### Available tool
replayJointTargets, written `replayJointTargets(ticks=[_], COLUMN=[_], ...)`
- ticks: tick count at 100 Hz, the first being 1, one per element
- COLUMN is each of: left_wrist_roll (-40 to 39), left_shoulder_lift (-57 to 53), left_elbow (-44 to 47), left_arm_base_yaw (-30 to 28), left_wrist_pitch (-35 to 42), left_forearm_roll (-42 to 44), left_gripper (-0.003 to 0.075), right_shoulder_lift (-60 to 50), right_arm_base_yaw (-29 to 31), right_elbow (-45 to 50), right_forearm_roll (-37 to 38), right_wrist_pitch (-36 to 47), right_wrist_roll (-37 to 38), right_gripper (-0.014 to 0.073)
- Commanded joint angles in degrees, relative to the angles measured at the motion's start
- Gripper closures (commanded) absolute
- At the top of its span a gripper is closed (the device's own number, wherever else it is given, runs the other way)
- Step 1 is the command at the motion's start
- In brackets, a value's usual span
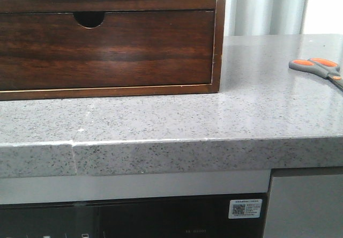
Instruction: Put scissors in drawer with both arms
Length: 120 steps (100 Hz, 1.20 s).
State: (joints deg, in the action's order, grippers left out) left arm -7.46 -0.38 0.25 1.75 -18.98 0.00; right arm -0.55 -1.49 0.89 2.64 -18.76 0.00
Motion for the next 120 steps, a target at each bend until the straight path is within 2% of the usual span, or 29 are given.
replayJointTargets(ticks=[1,60,82,120], left_wrist_roll=[-0.6,-0.4,-0.3,-0.2], left_shoulder_lift=[-1.9,-1.9,-1.9,-1.9], left_elbow=[0.9,0.9,0.9,0.9], left_arm_base_yaw=[0.2,0.2,0.2,0.2], left_wrist_pitch=[2.6,2.6,3.6,6.5], left_forearm_roll=[0.0,0.0,13.0,16.8], left_gripper=[0.0717,0.0717,0.0717,0.0717], right_shoulder_lift=[-1.2,-1.2,-1.2,-1.2], right_arm_base_yaw=[0.3,0.3,0.3,0.3], right_elbow=[0.7,0.7,0.7,0.7], right_forearm_roll=[0.4,0.4,0.6,0.5], right_wrist_pitch=[1.2,1.2,1.2,4.8], right_wrist_roll=[0.0,0.0,0.0,0.0], right_gripper=[0.071,0.071,0.071,0.071])
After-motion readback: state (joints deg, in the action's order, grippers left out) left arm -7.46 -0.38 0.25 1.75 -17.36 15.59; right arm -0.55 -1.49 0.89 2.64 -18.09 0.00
